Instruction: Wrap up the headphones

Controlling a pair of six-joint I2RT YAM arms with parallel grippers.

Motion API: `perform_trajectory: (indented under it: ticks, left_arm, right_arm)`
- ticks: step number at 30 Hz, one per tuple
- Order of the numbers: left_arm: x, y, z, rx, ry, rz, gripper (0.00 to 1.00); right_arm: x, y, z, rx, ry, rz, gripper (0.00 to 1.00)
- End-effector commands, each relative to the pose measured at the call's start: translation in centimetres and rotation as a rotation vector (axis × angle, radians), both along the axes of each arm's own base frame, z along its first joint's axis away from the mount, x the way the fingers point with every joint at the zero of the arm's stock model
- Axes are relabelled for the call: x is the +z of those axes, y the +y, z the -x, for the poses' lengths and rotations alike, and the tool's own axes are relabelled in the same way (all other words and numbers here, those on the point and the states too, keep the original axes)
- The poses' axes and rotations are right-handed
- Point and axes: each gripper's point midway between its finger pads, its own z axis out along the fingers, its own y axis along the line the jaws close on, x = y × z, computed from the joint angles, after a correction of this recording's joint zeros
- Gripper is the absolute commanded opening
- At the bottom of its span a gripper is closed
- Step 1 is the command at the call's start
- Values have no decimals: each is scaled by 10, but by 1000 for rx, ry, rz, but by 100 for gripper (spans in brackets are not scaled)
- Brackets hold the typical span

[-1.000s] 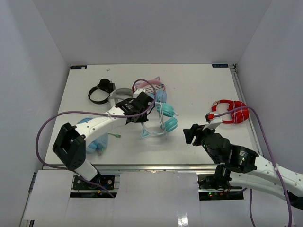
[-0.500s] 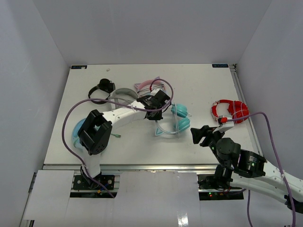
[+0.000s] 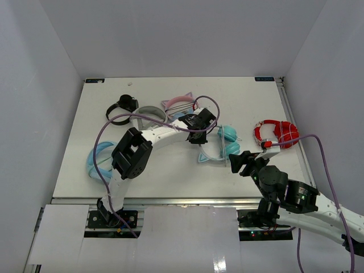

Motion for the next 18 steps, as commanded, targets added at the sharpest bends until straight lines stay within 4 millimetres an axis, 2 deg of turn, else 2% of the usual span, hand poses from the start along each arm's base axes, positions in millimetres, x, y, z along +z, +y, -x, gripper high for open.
perform_trajectory:
  ticks: [1,8,14,18]
  left_arm:
    - [39,-31,-14,1,-56,135,0]
    - [33,-43,-22,-1,-51,142,0]
    - [26,-46,-25,2,-46,130,0]
    - [24,-50,-27,-5,-45,131,9]
  right_arm:
    - [5,-6,-3,-41,-11,-33,66]
    - [4,-6,-3,-43,-9,-27,66]
    - [5,-8,-2,-44,-12,-34,67]
    - [6,-10,-2,-47,-14,-37,67]
